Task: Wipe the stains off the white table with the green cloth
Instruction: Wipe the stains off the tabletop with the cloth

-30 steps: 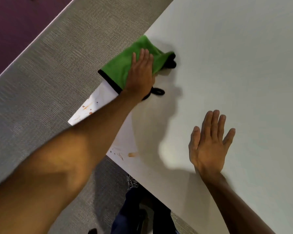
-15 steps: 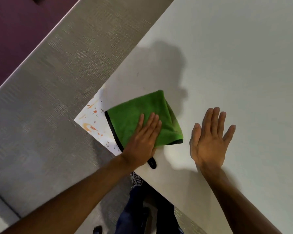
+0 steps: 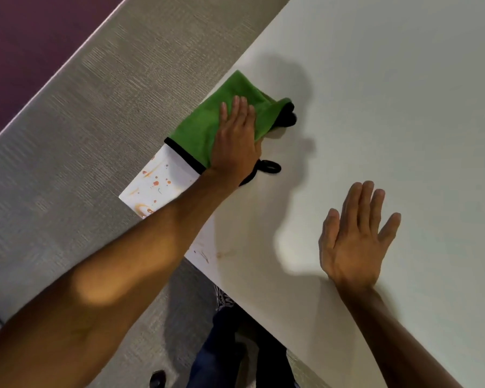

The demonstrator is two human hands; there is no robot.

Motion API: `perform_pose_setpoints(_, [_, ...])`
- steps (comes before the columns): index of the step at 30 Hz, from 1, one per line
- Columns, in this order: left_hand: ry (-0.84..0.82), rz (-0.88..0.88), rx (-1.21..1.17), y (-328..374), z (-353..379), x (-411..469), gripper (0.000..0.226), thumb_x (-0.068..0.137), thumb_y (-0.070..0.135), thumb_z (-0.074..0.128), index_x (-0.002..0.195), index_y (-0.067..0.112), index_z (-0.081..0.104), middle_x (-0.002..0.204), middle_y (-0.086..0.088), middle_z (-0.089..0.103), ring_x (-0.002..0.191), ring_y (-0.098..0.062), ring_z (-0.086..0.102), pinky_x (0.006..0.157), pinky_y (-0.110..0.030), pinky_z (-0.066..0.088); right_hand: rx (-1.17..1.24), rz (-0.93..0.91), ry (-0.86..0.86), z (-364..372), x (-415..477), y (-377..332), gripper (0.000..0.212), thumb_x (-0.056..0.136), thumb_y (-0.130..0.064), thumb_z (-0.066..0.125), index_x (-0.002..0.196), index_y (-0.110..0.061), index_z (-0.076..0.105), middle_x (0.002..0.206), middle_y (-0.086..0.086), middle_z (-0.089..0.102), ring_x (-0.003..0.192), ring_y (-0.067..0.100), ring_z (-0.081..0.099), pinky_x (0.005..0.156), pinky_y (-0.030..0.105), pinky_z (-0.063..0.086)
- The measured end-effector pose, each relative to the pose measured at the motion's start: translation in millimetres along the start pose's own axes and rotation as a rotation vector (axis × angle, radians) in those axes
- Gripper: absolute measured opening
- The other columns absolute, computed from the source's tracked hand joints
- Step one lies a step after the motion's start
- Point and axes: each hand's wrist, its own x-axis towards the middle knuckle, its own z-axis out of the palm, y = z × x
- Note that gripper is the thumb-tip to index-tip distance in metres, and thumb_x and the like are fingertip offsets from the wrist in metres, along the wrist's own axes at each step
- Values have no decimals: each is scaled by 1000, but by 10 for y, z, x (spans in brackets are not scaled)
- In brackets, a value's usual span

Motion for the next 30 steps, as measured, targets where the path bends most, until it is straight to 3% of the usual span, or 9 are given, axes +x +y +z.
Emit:
perform_pose_setpoints(5, [66, 220, -186, -74, -87, -901, 55, 87, 16, 45, 131, -17, 53, 141, -34, 48, 135, -50, 42, 111, -64, 35, 1, -2, -12, -25, 0, -10, 65, 109, -39, 21, 164, -9, 7, 173, 9, 5, 160, 28, 5, 125, 63, 11])
perform_pose_setpoints(8, [23, 267, -187, -101, -35, -1332, 54, 86, 15, 49, 130, -16, 55, 140, -33, 50, 133, -51, 44, 106, -66, 39, -4, 1, -17, -30, 11, -19, 65, 108, -40, 20, 163, -8, 7, 173, 9, 5, 160, 29, 5, 125, 63, 11])
perform_pose_setpoints(12, [11, 310, -149, -151, 6, -1271, 51, 87, 12, 51, 130, -15, 55, 140, -32, 51, 132, -49, 46, 104, -64, 42, -25, 6, -11, 4, 18, -6, 65, 109, -42, 16, 164, -9, 5, 173, 8, 5, 160, 28, 6, 125, 63, 12])
perform_pose_setpoints(17, [83, 252, -109, -190, 38, -828, 53, 88, 5, 63, 138, -11, 50, 146, -28, 47, 138, -43, 43, 114, -57, 36, -36, 2, 10, 24, 6, -3, 63, 109, -41, 17, 164, -11, 5, 173, 6, 4, 161, 26, 6, 126, 61, 12])
perform_pose_setpoints(20, [117, 184, -52, -255, 67, -481, 57, 93, 9, 56, 146, -7, 40, 154, -24, 37, 147, -37, 31, 124, -45, 18, -47, -6, 21, 24, -4, 0, 63, 109, -39, 21, 164, -10, 7, 173, 8, 6, 160, 27, 7, 126, 61, 12])
perform_pose_setpoints(23, [117, 68, -30, -288, 43, -91, 57, 99, 15, 43, 152, -2, 29, 161, -20, 24, 152, -31, 17, 125, -37, 1, -40, -17, 5, 20, -10, 8, 64, 109, -40, 20, 164, -9, 7, 173, 9, 6, 160, 28, 6, 125, 62, 10])
perform_pose_setpoints(27, [143, 19, -110, -255, 8, -66, 55, 99, 11, 49, 150, -3, 34, 159, -21, 29, 151, -32, 21, 126, -38, 6, -17, -2, -25, -17, -12, -20, 64, 109, -42, 13, 164, -10, 7, 173, 8, 5, 161, 26, 2, 126, 62, 9])
perform_pose_setpoints(30, [102, 100, -151, -239, -46, -488, 57, 94, 5, 57, 146, -7, 39, 155, -24, 35, 148, -37, 27, 125, -46, 12, -4, 10, -33, -54, -11, -48, 64, 109, -44, 11, 164, -10, 8, 173, 7, 6, 161, 26, 2, 126, 62, 9])
